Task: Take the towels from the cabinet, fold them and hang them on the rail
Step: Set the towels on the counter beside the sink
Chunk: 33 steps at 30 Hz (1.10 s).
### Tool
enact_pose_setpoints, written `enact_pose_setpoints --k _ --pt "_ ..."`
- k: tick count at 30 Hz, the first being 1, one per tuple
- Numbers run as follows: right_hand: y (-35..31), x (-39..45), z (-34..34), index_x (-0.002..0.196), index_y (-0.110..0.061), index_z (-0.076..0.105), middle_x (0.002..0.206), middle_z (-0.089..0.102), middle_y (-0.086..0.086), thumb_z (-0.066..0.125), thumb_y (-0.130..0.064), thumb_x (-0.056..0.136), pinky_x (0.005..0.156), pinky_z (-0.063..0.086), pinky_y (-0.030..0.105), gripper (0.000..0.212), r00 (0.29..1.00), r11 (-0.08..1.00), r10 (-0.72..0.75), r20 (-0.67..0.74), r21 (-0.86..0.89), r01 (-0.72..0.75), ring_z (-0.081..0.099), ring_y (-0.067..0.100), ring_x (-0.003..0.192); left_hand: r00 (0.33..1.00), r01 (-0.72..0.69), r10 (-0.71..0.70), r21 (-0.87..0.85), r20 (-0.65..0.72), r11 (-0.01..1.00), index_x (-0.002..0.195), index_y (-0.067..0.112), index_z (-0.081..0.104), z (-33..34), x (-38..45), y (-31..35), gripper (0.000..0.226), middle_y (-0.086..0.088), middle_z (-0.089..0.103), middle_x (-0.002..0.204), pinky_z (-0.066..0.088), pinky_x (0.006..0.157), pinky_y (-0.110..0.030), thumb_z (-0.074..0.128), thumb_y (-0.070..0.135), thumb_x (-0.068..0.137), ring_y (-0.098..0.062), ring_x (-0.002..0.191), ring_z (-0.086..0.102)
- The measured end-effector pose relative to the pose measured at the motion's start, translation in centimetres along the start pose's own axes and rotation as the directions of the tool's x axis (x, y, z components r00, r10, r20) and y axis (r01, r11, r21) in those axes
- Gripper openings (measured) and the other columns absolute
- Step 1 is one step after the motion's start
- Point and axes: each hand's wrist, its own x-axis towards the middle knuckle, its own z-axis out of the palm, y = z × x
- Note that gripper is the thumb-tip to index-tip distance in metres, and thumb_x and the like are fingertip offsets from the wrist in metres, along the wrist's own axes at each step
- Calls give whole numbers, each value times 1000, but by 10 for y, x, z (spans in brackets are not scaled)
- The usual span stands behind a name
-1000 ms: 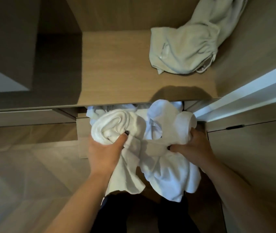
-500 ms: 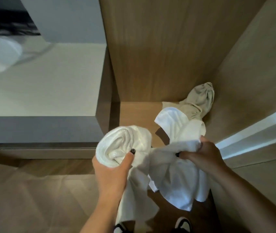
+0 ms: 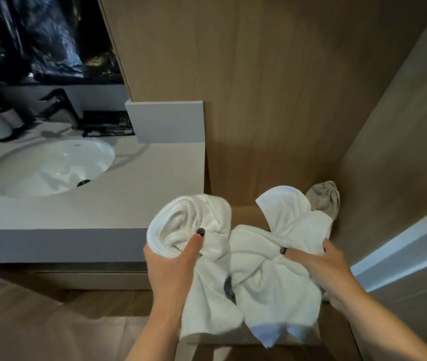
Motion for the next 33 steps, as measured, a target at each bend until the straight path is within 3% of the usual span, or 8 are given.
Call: enact_pose_setpoints --k 3,7,9,14,17,21,27,33 --pt "-20 8 2 116 -18 57 97 65 -5 82 -12 76 66 49 31 48 1000 997 1 -6 80 -1 62 16 86 999 -48 48 23 -11 999 136 24 42 4 19 16 76 3 58 119 44 69 -19 84 29 73 -10 98 61" --pt "-49 31 -2 126 -19 59 110 71 3 86 -19 71 90 54 48 61 1000 989 8 25 147 -12 67 29 99 987 -159 161 118 -10 980 133 26 46 9 44 46 71 4 60 116 47 69 -19 85 32 73 -10 95 62" --pt "-68 36 -2 127 -18 57 110 69 4 85 -19 73 92 53 48 61 998 992 -23 57 127 16 65 28 99 968 -249 251 201 17 947 125 29 54 8 63 58 64 7 64 112 52 73 -22 86 36 70 -8 96 65" --pt "-111 53 -1 120 -22 50 98 61 -4 82 -17 77 62 46 31 53 976 989 -148 157 32 145 58 17 84 898 -431 431 391 93 813 118 31 56 1 115 95 65 12 61 113 53 85 -30 86 38 60 -5 101 61" --pt "-132 63 8 111 -28 52 99 61 -8 85 -23 74 68 47 32 49 949 956 -241 203 -120 268 58 11 86 857 -503 498 422 131 755 117 31 52 -5 147 118 65 17 56 111 42 83 -12 87 26 62 4 101 55" --pt "-152 76 31 97 -37 54 98 63 -11 90 -52 54 68 48 25 58 900 853 -360 247 -302 425 62 12 90 791 -601 552 504 264 620 111 36 49 -10 206 137 62 14 55 113 44 81 -22 87 27 62 -2 102 52" --pt "-177 82 86 91 -41 51 98 53 -13 89 -35 64 68 43 20 47 834 682 -514 198 -495 538 57 8 90 705 -699 518 602 485 387 129 38 44 3 318 141 77 11 55 120 54 81 -39 76 51 61 -14 107 55" --pt "-196 97 146 104 -41 53 106 51 -15 88 -38 64 71 42 19 53 845 691 -524 106 -527 495 54 4 95 466 -849 550 526 693 56 136 19 47 27 396 113 83 -5 58 123 36 97 -49 80 45 65 -31 116 51"
